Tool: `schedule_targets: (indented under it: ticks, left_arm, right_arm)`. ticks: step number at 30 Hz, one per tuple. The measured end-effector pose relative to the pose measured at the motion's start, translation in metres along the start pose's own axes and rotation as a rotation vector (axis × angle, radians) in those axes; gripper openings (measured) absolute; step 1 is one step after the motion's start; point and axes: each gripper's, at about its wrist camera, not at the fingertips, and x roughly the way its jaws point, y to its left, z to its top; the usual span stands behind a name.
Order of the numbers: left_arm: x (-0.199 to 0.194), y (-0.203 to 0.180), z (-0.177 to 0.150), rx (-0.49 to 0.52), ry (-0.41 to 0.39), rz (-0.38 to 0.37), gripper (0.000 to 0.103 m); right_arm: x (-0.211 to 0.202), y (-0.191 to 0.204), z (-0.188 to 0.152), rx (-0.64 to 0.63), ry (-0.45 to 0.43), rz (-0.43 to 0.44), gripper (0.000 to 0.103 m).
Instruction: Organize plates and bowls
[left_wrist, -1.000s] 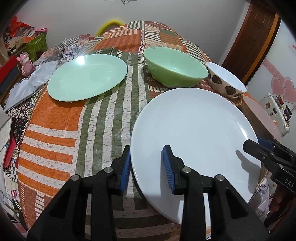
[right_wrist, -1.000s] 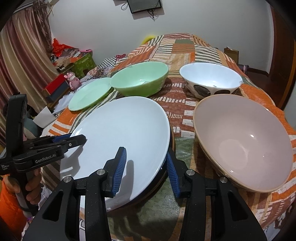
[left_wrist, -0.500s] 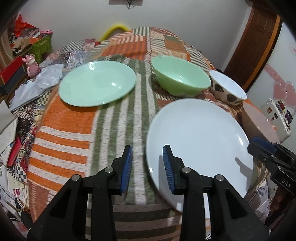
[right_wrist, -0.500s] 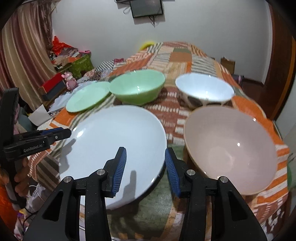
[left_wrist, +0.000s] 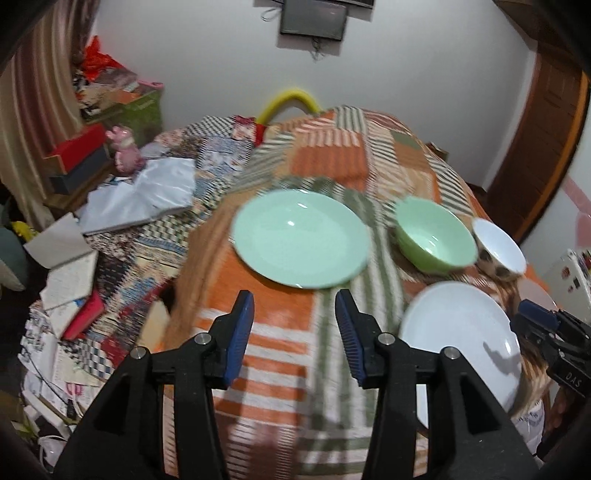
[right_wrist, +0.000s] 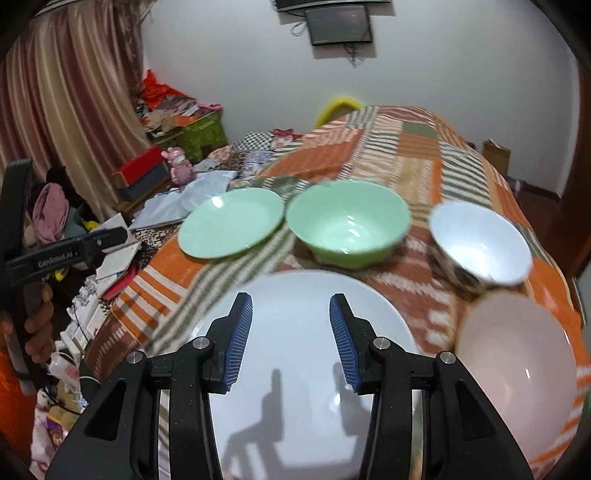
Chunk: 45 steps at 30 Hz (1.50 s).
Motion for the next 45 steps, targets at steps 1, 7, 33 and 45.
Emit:
schedule_targets:
  ticks: [1, 7, 33, 45]
  left_arm:
    - [0.001, 0.006, 0.005, -0.006, -0.004, 0.006, 0.059]
    - [0.018, 0.034, 0.024, 0.003, 0.003, 0.07, 0.063]
    - [0.184, 0.066, 0.051, 0.061, 0.181, -0.044, 0.033]
    - [0.178, 0.069, 0.05, 0.063, 0.175, -0.11, 0.029]
  right_arm:
    - [0.003, 0.003, 0.003, -0.006, 0.002, 0.005, 0.042]
    - [0.036, 0.022, 0.026, -0.023, 0.036, 0.051, 0.046]
    - [0.171, 0.045, 0.047, 0.041, 0.281, 0.022, 0.046]
    - [0.174, 0.049, 0.051, 0.043, 0.312, 0.033, 0.04]
